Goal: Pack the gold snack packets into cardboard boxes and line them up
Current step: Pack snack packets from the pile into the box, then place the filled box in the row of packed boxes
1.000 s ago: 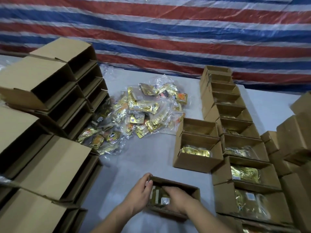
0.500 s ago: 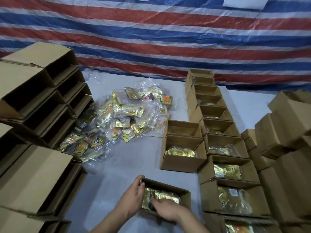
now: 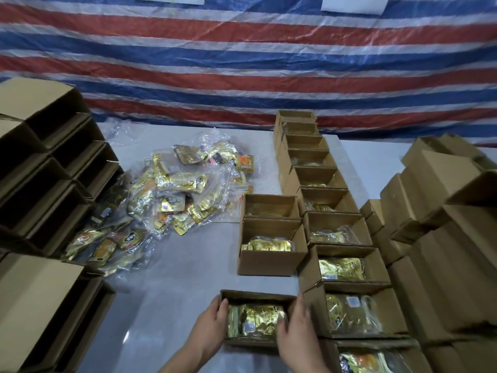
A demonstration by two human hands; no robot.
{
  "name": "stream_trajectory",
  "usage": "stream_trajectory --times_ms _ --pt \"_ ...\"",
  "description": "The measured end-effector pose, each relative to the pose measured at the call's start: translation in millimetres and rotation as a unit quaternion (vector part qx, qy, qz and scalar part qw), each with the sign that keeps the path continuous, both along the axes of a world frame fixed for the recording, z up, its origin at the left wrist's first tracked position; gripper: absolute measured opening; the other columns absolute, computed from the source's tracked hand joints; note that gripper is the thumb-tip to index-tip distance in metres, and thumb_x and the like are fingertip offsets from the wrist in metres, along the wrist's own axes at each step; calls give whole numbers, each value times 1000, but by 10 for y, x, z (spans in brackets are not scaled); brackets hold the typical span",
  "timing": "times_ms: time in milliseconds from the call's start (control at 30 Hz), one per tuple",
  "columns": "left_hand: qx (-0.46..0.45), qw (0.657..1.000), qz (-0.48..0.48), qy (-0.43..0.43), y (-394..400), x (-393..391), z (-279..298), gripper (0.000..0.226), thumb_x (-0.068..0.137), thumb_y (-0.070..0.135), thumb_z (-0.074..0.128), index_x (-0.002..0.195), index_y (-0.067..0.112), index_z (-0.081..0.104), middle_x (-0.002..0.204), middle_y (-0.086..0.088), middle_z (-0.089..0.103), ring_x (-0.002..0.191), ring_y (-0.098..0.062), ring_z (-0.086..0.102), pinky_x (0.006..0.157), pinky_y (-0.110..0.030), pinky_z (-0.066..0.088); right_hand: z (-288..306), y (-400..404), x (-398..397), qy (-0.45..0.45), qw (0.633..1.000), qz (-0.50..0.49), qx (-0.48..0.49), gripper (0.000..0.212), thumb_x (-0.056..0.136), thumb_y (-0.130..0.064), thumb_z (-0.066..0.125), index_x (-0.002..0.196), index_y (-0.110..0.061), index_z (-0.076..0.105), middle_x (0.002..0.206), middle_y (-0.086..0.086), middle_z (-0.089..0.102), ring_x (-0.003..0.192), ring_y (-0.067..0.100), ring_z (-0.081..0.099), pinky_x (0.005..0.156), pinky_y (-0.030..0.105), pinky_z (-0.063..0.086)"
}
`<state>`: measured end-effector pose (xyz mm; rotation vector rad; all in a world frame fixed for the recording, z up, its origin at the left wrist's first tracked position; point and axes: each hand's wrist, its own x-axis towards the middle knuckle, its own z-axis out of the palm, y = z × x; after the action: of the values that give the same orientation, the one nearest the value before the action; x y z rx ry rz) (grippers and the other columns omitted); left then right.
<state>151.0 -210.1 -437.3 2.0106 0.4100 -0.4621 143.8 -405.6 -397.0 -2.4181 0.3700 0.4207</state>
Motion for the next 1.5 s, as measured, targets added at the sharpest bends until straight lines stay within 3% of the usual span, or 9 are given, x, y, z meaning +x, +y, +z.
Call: stream_trajectory --times_ms 133,267,433,533,700,900,1133,1333,1500 --pt "-7 1000 15 3 -52 101 -28 36 104 40 30 128 30 55 126 4 63 117 -15 56 96 -28 42 -133 28 69 -41 997 -14 -66 76 102 -29 43 157 -13 -5 159 3 26 134 16 43 108 24 39" --pt "-6 1000 6 -5 -151 294 -29 37 104 40 28 124 26 56 123 0 63 119 -20 56 103 -35 42 -168 -84 283 -59 992 18 -107 75 103 -31 41 157 -14 -9 166 4 3 151 20 17 120 28 20" --pt "8 1000 7 22 -279 574 -45 67 103 45 27 156 11 3 151 -10 40 139 -28 38 109 -33 31 -170 -153 529 -73 987 45 -139 79 102 -26 43 155 -11 -13 165 5 -11 153 20 -2 120 28 -1" --pt "16 999 7 27 -296 696 -39 69 104 44 26 155 10 -4 148 -11 45 136 -30 43 106 -35 34 -168 -170 656 -83 987 43 -128 81 102 -28 45 155 -12 -13 165 3 -15 153 19 -3 120 27 -2" --pt "26 999 -1 20 -304 854 -29 64 104 44 25 156 16 1 152 -10 39 137 -30 41 107 -34 34 -151 -209 855 -81 990 41 -105 86 99 -26 51 156 -14 -12 164 3 -17 153 20 -1 121 29 4" --pt "6 999 -27 -30 -292 907 -36 43 105 36 28 147 31 35 141 0 54 129 -23 50 107 -37 39 -203 -226 879 -86 992 32 -90 85 100 -26 51 156 -16 -12 163 -2 -19 152 18 6 120 27 11" --pt "3 999 -40 -22 -342 942 7 45 106 38 23 151 37 24 144 4 50 129 -21 50 104 -31 39 -214 -262 945 -82 990 42 -106 82 101 -27 48 156 -16 -11 164 0 -19 153 19 6 120 27 10" --pt "-10 999 -35 -25 -352 937 39 38 106 33 26 142 35 37 136 2 56 122 -19 53 100 -31 40 -183 -275 948 -88 988 59 -115 76 101 -22 46 158 -15 -5 164 3 -19 153 21 6 120 28 8" --pt "-9 999 -33 -25 -377 920 50 40 106 36 25 144 36 35 137 2 55 123 -20 53 101 -32 40 -170 -304 933 -102 979 93 -149 70 102 -18 38 157 -13 -5 164 5 -18 152 21 -8 119 30 -5"
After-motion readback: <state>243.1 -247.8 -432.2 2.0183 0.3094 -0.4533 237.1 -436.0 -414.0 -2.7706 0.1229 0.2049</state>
